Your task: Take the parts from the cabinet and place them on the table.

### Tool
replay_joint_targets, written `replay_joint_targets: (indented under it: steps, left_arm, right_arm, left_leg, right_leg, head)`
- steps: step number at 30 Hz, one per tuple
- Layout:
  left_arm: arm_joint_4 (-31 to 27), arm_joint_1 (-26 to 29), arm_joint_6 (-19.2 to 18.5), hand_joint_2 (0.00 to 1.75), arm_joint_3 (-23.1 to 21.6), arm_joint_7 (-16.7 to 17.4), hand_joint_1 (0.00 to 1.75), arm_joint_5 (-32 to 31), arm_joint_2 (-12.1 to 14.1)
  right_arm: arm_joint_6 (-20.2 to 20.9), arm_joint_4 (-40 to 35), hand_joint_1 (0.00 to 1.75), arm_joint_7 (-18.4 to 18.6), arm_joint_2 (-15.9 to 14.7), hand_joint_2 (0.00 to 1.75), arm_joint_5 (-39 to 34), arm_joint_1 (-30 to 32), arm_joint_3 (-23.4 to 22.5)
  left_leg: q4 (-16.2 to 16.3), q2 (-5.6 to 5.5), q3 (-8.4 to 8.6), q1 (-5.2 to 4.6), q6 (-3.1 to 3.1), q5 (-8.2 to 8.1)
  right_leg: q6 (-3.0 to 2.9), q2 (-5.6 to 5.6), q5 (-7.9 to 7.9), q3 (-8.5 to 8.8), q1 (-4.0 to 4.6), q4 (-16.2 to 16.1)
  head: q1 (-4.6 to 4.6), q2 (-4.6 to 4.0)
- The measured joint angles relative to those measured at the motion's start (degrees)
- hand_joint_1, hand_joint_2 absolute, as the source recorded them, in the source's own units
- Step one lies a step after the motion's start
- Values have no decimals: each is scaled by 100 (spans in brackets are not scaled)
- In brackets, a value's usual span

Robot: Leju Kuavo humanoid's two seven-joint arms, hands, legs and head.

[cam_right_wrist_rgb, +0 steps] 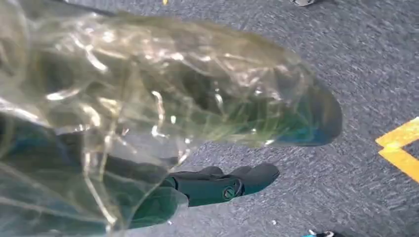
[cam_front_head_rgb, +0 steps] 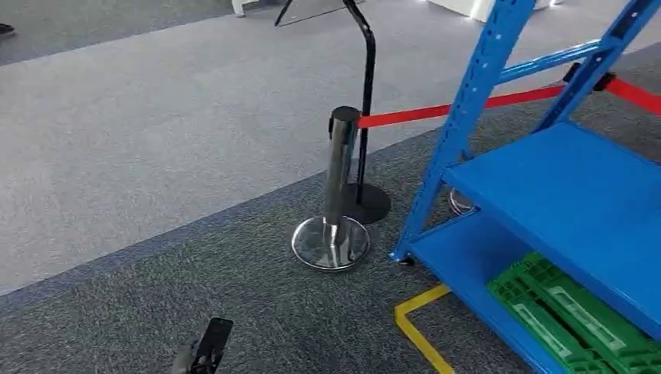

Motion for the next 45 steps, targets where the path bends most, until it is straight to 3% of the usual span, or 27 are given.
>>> replay_joint_targets:
  steps: [3,5,6,8,10,12,13,14,18,19,20,21,23,24,26,28,29,33,34,35,36,38,39,41,43,44,45]
  left_arm:
    - [-2,-19,7,0,31,-7,0,7,2]
    - [-11,-25,4,0,46,-42,0,9,2]
    - [-9,-14,-4,0,63,-66,0,9,4]
    - [-9,-1,-46,0,94,-125,0,31,22]
    - [-11,-9,-81,0,109,-168,0,59,35]
    - [-11,-16,-87,0,129,-179,0,61,50]
    - [-11,-16,-90,0,131,-179,0,61,59]
    - [-11,-11,-94,0,133,-179,0,63,98]
    - [-15,-33,-103,0,136,-197,0,77,87]
    - [-26,-46,-125,0,146,-205,0,98,76]
    - [-30,-61,-136,0,162,-216,0,118,92]
    - [-31,-59,-153,0,175,-225,0,122,85]
    - [-31,-24,-184,0,197,-229,0,153,85]
    - [-31,-23,-184,0,219,-229,0,164,83]
    - [-31,-33,-184,0,236,-229,0,166,81]
    - [-31,-44,-184,0,247,-232,0,166,76]
    - [-31,-46,-190,0,253,-232,0,166,81]
    - [-31,-72,-223,0,256,-238,0,160,81]
    - [-33,-82,-238,0,258,-238,0,155,83]
    - [-33,-87,-253,0,258,-238,0,151,83]
    - [-33,-85,-258,0,258,-238,0,149,83]
    - [-33,-56,-278,0,258,-238,0,151,83]
    - [-33,-53,-278,0,258,-238,0,151,83]
    - [-33,-53,-282,0,258,-238,0,151,83]
    - [-33,-54,-284,0,258,-238,0,151,83]
    - [-33,-54,-289,0,258,-238,0,151,85]
    - [-33,-47,-302,0,262,-234,0,151,109]
  right_arm:
    - [9,0,0,-2,-4,0,-2,14,-4]
    - [15,-2,0,-22,-7,0,-2,1,-28]
    - [31,-2,0,-39,-7,0,-2,-22,-33]
    - [28,-2,0,-44,-7,0,-2,-32,-35]
    - [28,-2,0,-42,-7,0,-7,-21,-44]
    - [28,-2,0,-42,-7,0,-7,-20,-59]
    - [28,-2,0,-42,0,0,-7,-22,-66]
    - [31,0,0,-42,33,0,-7,-22,-72]
    - [44,9,0,-44,39,0,-31,2,-87]
    - [39,9,0,-44,28,0,-39,3,-92]
    - [39,9,0,-44,33,0,-42,-5,-92]
    - [39,9,0,-46,33,0,-44,-31,-92]
    - [39,9,0,-48,31,0,-46,-69,-92]
    - [39,9,0,-48,31,0,-46,-65,-94]
    - [39,9,0,-48,31,0,-46,-45,-105]
    - [39,7,0,-48,26,0,-46,-50,-120]
    - [39,7,0,-48,28,0,-46,-77,-122]
    - [39,7,0,-70,28,0,-48,-66,-129]
    - [37,7,0,-74,28,0,-48,-69,-133]
    - [26,7,0,-85,24,0,-44,-71,-138]
    - [26,7,0,-87,22,0,-42,-87,-140]
    - [31,7,0,-101,24,0,-37,-99,-140]
    - [31,7,0,-101,24,0,-37,-93,-140]
    - [31,7,0,-101,22,0,-37,-74,-140]
    - [31,7,0,-101,24,0,-35,-77,-142]
    - [31,7,0,-103,28,0,-35,-79,-142]
    - [31,7,0,-103,44,0,-28,-93,-142]
  left_leg:
    - [6,133,31,33,-75,-36]
    - [348,-294,-90,79,-132,-340]
    - [904,-438,-334,80,-135,-647]
    - [1751,-498,-744,74,-122,-944]
    - [1721,-502,-786,63,-59,-721]
    - [859,-609,-437,19,72,-137]
    - [437,-772,-263,-15,141,79]
    - [212,-1061,-152,-4,243,29]
    - [52,-919,-126,-42,275,69]
    - [-87,-792,-75,49,233,134]
    - [-126,-749,-57,31,255,150]
    - [-124,-672,-61,23,250,155]
    - [-109,-474,-68,7,241,142]
    - [-105,-395,-71,7,234,135]
    - [-94,-255,-63,16,203,113]
    - [-51,-126,-47,27,144,67]
    - [-30,-75,-47,-17,104,40]
    - [5,80,-16,-15,18,20]
    - [27,39,-22,3,-38,-37]
    - [149,-240,-59,26,-76,-161]
    - [491,-417,-197,45,-88,-406]
    - [1459,-494,-628,48,-96,-865]
    - [1818,-498,-805,48,-89,-958]
    - [1698,-503,-773,47,-45,-706]
    - [761,-623,-348,41,46,-127]
    - [311,-906,-155,41,105,72]
    - [176,-1141,-123,64,166,38]
  right_leg:
    - [-120,152,10,-28,12,10]
    - [-190,267,36,-35,2,3]
    - [-213,359,41,-44,8,3]
    - [-245,519,46,-50,37,5]
    - [-251,692,50,-37,76,6]
    - [-254,868,54,-20,101,5]
    - [-255,930,57,-19,100,5]
    - [-238,976,74,-37,88,4]
    - [-91,1224,136,-129,38,-27]
    - [-81,1154,92,-183,49,27]
    - [-63,822,-55,-268,89,189]
    - [-36,600,-276,-448,82,556]
    - [13,440,-679,-885,48,1493]
    - [41,427,-712,-986,33,1712]
    - [85,386,-407,-764,7,1326]
    - [114,152,51,-128,-15,214]
    - [73,-57,-72,-4,47,-9]
    - [-103,150,-2,-59,43,-8]
    - [-156,214,31,3,2,-34]
    - [-177,267,35,-11,-1,-35]
    - [-210,322,49,-18,-2,-34]
    - [-228,476,61,-38,8,-33]
    - [-232,556,64,-44,16,-31]
    - [-233,705,67,-38,31,-25]
    - [-223,883,75,-16,47,-23]
    - [-215,947,80,-26,28,-23]
    - [-178,1004,86,-60,72,16]
  head:
    - [9,0]
    - [-26,0]
    - [-26,0]
    - [-30,0]
    - [-30,0]
    - [-24,0]
    - [-24,0]
    - [0,0]
    - [-46,0]
    - [-51,0]
    - [-14,0]
    - [37,0]
    - [37,0]
    - [42,0]
    - [44,0]
    - [46,0]
    - [50,0]
    - [33,0]
    - [31,0]
    - [4,0]
    - [-9,0]
    - [-13,0]
    - [-6,0]
    - [-6,0]
    - [-6,0]
    - [-4,0]
    - [13,0]
